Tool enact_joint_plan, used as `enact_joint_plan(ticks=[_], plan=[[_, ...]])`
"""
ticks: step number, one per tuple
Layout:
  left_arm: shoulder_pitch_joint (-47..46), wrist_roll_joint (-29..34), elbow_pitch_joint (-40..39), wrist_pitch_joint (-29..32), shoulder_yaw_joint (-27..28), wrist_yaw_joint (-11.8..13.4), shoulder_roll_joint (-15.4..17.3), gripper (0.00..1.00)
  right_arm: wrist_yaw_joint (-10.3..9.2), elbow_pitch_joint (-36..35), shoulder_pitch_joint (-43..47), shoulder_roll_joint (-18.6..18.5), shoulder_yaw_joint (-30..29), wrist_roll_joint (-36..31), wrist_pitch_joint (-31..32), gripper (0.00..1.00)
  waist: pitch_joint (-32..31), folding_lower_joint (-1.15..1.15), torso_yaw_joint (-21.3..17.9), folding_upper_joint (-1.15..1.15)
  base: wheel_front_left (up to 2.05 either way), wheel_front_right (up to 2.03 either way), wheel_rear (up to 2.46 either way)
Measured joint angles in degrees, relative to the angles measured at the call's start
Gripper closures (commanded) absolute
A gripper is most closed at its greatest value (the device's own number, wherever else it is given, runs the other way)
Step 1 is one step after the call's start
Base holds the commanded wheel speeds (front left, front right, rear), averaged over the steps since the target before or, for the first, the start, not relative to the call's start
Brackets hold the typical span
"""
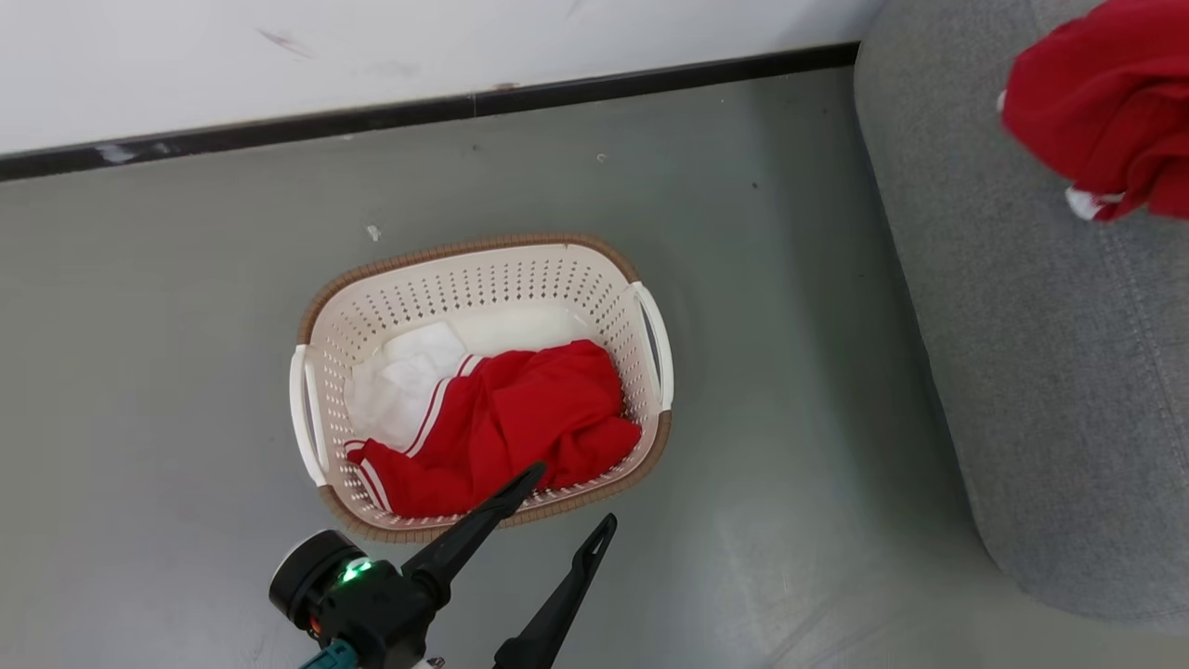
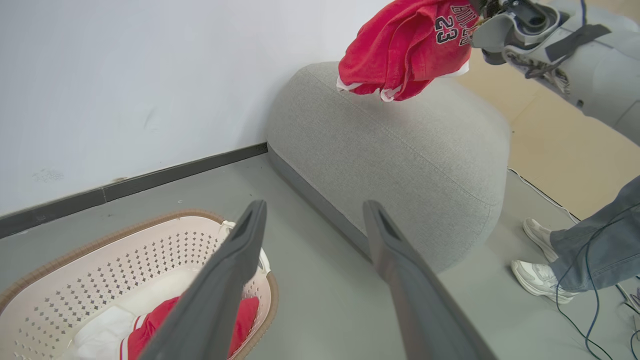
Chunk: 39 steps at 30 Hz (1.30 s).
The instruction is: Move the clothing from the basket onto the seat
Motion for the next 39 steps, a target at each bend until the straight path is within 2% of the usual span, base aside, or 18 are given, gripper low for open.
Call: enact_joint_plan(ticks=[8, 18, 30, 39], plan=[[-0.71, 0.25, -0.99, 0.00, 0.71, -0.07, 1.14, 0.00, 0.00, 3.34, -5.72, -2.22, -4.55, 1.31, 0.86, 1.00, 3.14, 0.00, 0.75, 0.00, 0.00, 0.00, 0.00], [-1.76, 0.67, -1.46, 0.00, 1.21, -0.27, 1.44, 0.00, 0.00, 6.94, -12.56, -3.79, -10.68, 6.23, 2.15, 1.00, 6.18, 0.00, 1.06, 0.00, 0.00, 0.00, 0.00], [-2.86, 0.74, -1.54, 0.01, 2.20, -0.85, 2.49, 0.00, -0.01, 12.40, -16.23, -5.97, -17.71, 9.92, 4.75, 1.00, 8.21, 0.00, 0.03, 0.00, 0.00, 0.00, 0.00], [-3.60, 0.73, -1.11, -0.08, 2.40, -1.52, 2.80, 0.00, -0.01, 16.48, -18.31, -6.88, -20.00, 11.35, 6.17, 1.00, 8.19, 0.00, -0.89, 0.00, 0.00, 0.00, 0.00]])
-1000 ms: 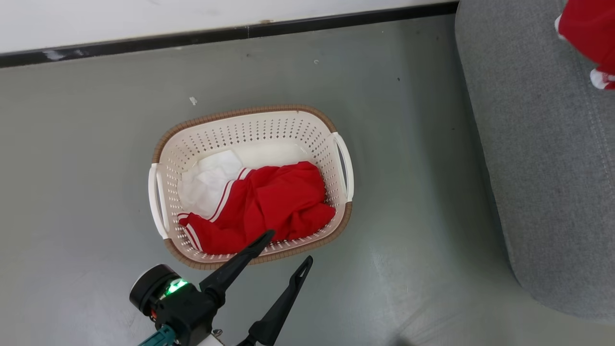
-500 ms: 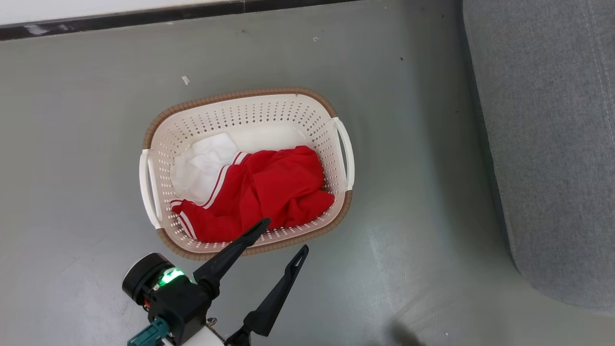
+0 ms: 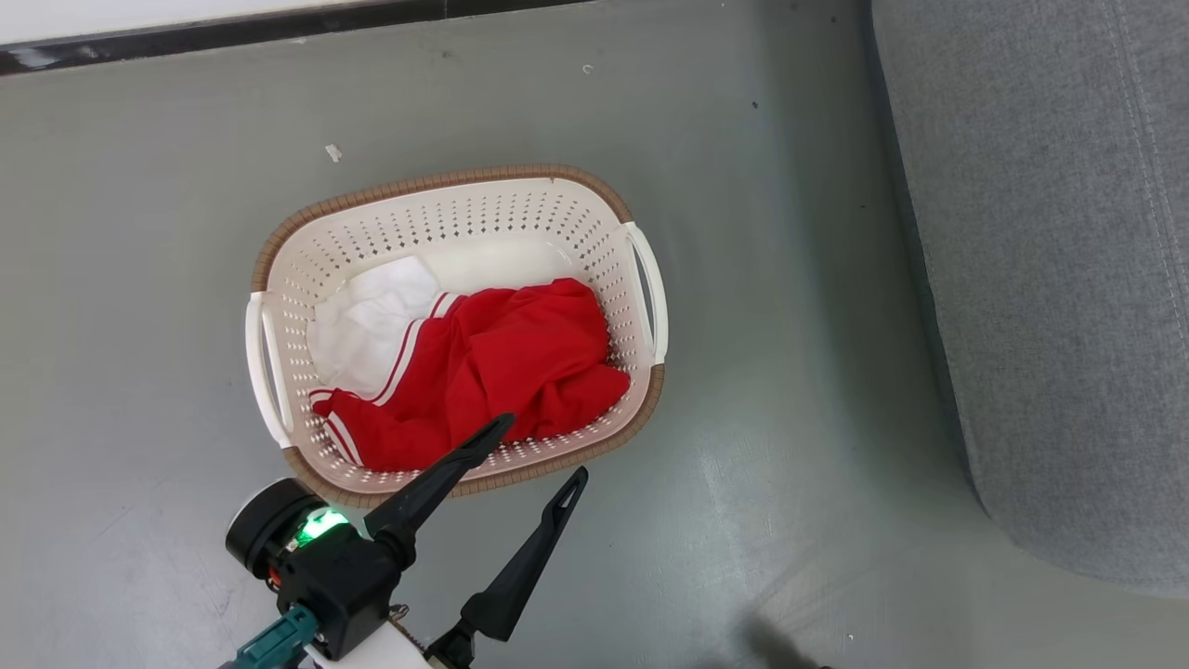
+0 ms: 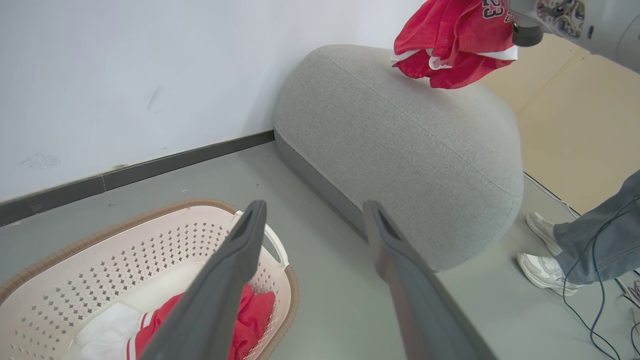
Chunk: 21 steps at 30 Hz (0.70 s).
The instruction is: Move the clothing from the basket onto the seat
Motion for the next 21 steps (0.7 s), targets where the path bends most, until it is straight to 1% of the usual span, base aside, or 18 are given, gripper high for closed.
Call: enact_joint_plan(ticks=[6, 8, 12, 21], plan=[[-0.05, -0.30, 0.86, -0.34, -0.15, -0.09, -0.37, 0.00, 0.00, 2.65, -0.34, -1.14, -0.34, -0.77, 1.34, 1.00, -0.93, 0.00, -0.14, 0.00, 0.00, 0.00, 0.00], [-0.05, -0.58, 1.19, -0.58, -0.32, -0.52, -0.60, 0.00, 0.00, 3.89, -0.35, -1.55, -1.02, -1.18, 1.83, 1.00, -1.28, 0.00, -0.14, 0.00, 0.00, 0.00, 0.00], [-0.04, -0.62, 1.58, -0.85, -0.46, -0.52, -1.03, 0.00, 0.00, 5.92, -1.13, -2.74, -2.54, -1.76, 2.87, 1.00, -1.96, 0.00, -0.09, 0.00, 0.00, 0.00, 0.00], [0.12, -0.99, 2.01, -1.01, -0.49, -0.51, -0.87, 0.00, 0.00, 6.95, -5.09, -5.69, -3.18, -3.45, 4.63, 1.00, -2.72, 0.00, -0.17, 0.00, 0.00, 0.00, 0.00]])
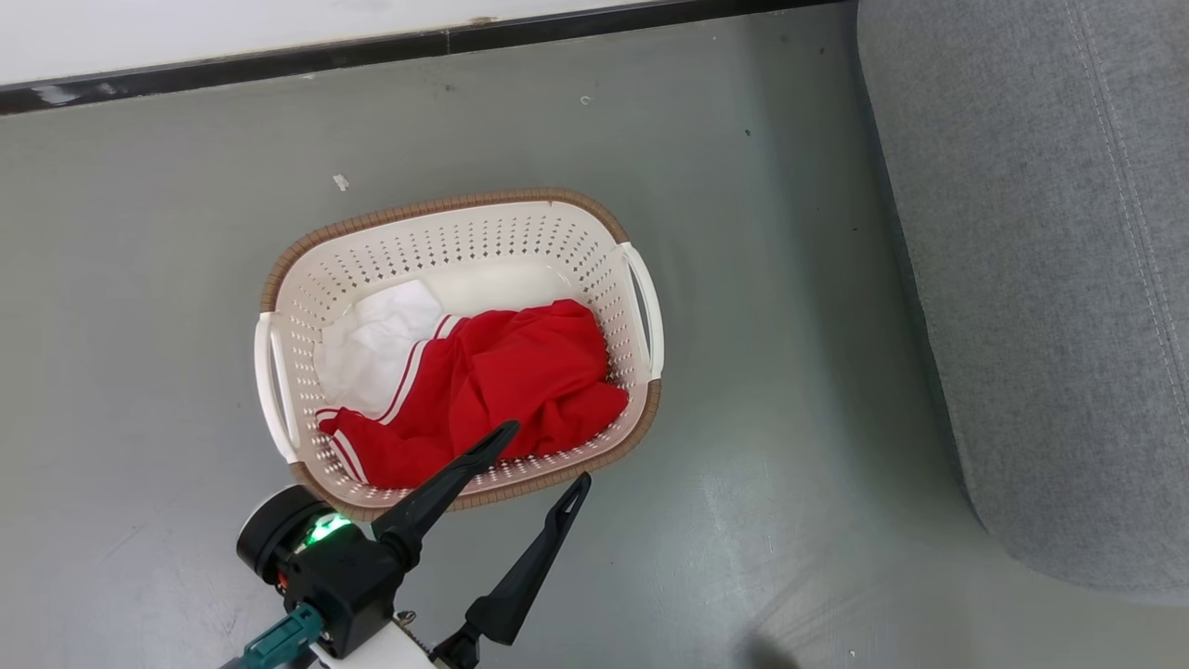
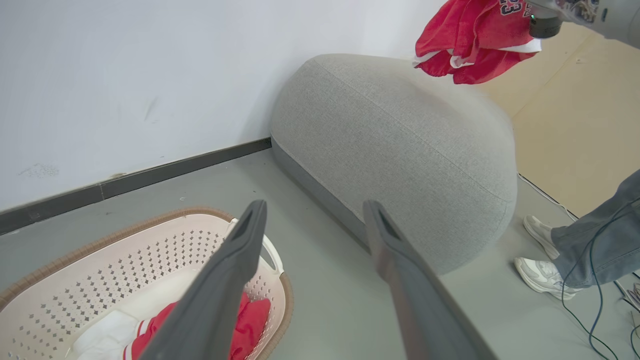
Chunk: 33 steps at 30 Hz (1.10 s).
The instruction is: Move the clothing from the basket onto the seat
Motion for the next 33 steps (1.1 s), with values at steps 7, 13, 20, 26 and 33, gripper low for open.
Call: enact_joint_plan(ticks=[7, 13, 20, 26, 33], plan=[[0.08, 0.00, -0.19, 0.29, 0.00, 0.01, 0.80, 0.00, 0.01, 0.68, -2.27, -1.21, -0.79, -0.35, 0.78, 1.00, 0.48, 0.00, -0.16, 0.00, 0.00, 0.00, 0.00], [0.50, 0.00, -0.73, 1.08, 0.18, 0.22, 1.37, 0.00, 0.00, 2.56, -2.81, -1.83, -2.36, -1.00, 1.22, 1.00, 1.41, 0.00, -0.27, 0.00, 0.00, 0.00, 0.00], [1.96, 0.00, -2.09, 2.37, 0.67, 1.33, 2.50, 0.00, 0.00, 4.23, -2.75, -3.04, -4.44, -1.87, 1.70, 1.00, 3.10, 0.00, -0.41, 0.00, 0.00, 0.00, 0.00], [2.49, 0.03, -4.39, 3.85, 1.70, 2.19, 3.32, 0.00, 0.00, 6.50, -1.35, -3.12, -7.65, -1.86, 1.60, 1.00, 5.41, 0.00, -0.63, 0.00, 0.00, 0.00, 0.00], [2.44, 0.48, -6.56, 4.87, 2.66, 3.11, 4.60, 0.00, 0.00, 8.58, -0.52, -0.33, -8.44, -1.77, 0.46, 1.00, 8.34, 0.00, -0.91, 0.00, 0.00, 0.00, 0.00]])
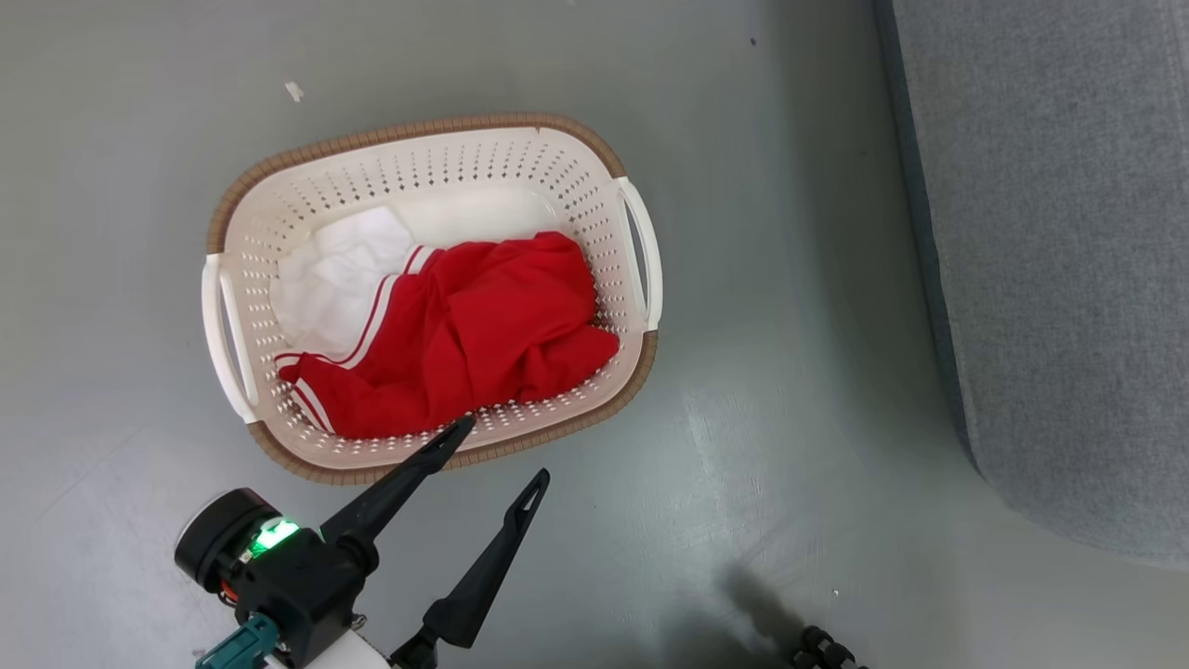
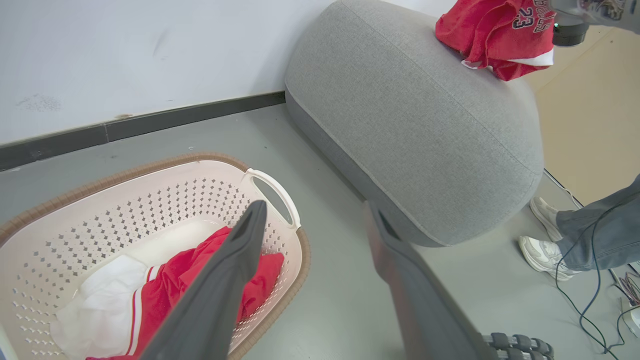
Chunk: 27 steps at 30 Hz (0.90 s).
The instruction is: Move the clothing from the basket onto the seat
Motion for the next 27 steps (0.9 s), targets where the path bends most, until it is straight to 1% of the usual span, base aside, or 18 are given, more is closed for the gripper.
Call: enact_joint_plan(ticks=[6, 12, 13, 14, 15, 21, 22, 23, 24, 25, 26, 27], plan=[[-0.27, 0.53, -1.43, 0.52, 1.08, 0.51, 0.43, 0.00, 0.00, 1.44, -0.24, 1.99, 0.20, -0.01, -1.42, 1.00, 2.37, 0.00, -0.19, 0.00, 0.00, 0.00, 0.00], [-1.40, 0.53, -2.37, 0.45, 1.59, 0.51, 0.34, 0.00, 0.01, 3.12, -0.48, 3.43, 0.22, -0.66, -2.90, 1.00, 4.22, 0.00, -0.17, 0.00, 0.00, 0.00, 0.00], [-1.75, 0.53, -2.50, 0.44, 1.68, 0.51, 0.26, 0.00, 0.00, 3.18, -0.48, 3.59, 0.27, -0.71, -3.07, 0.97, 4.45, 0.00, -0.10, 0.00, 0.00, 0.00, 0.00], [-2.12, 0.53, -2.52, 0.35, 1.70, 0.51, 0.18, 0.00, 0.01, 3.27, -0.48, 3.66, 0.37, -0.99, -3.54, 0.91, 4.63, 0.00, 0.02, 0.00, 0.00, 0.00, 0.00], [-2.54, 0.53, -2.45, 0.19, 1.69, 0.44, 0.05, 0.00, 0.01, 3.34, -0.40, 3.66, 0.54, -1.35, -3.93, 0.88, 4.75, 0.00, 0.20, 0.00, 0.00, 0.00, 0.00], [-3.17, 0.51, -1.59, -0.94, 2.02, 0.36, -0.38, 0.00, 0.00, 3.55, -0.10, 4.79, 1.77, -2.13, -5.79, 0.85, 4.44, 0.00, 0.85, 0.00, 0.00, 0.00, 0.00], [-3.36, 0.51, -1.42, -1.20, 2.01, 0.35, -0.52, 0.00, 0.00, 3.41, 0.00, 4.82, 2.38, -2.15, -5.86, 0.84, 4.30, 0.00, 0.90, 0.00, 0.00, 0.00, 0.00], [-3.63, 0.49, -1.30, -1.43, 2.01, 0.34, -0.69, 0.00, 0.00, 3.20, 0.05, 4.85, 2.92, -2.30, -5.98, 0.80, 4.16, 0.00, 0.94, 0.00, 0.00, 0.00, 0.00], [-3.79, 0.48, -1.21, -1.65, 2.01, 0.31, -0.90, 0.00, 0.00, 2.89, 0.07, 4.91, 3.48, -2.34, -6.26, 0.74, 4.00, 0.00, 0.98, 0.00, 0.00, 0.00, 0.00], [-3.84, 0.40, -1.00, -1.80, 2.01, -0.04, -1.20, 0.00, 0.00, 2.44, 0.21, 4.95, 4.38, -2.44, -6.35, 0.65, 3.83, 0.00, 1.01, 0.00, 0.00, 0.00, 0.00], [-3.93, 0.27, -0.81, -2.15, 2.01, -0.08, -1.49, 0.00, 0.01, 1.81, 0.49, 5.13, 4.91, -2.43, -6.39, 0.52, 3.65, 0.00, 1.04, 0.00, 0.00, 0.00, 0.00], [-3.96, 0.08, -0.62, -2.31, 1.99, -0.09, -1.77, 0.00, 0.01, 1.32, 0.75, 5.44, 5.28, -2.34, -6.42, 0.31, 3.44, 0.00, 1.06, 0.00, 0.00, 0.00, 0.00]])
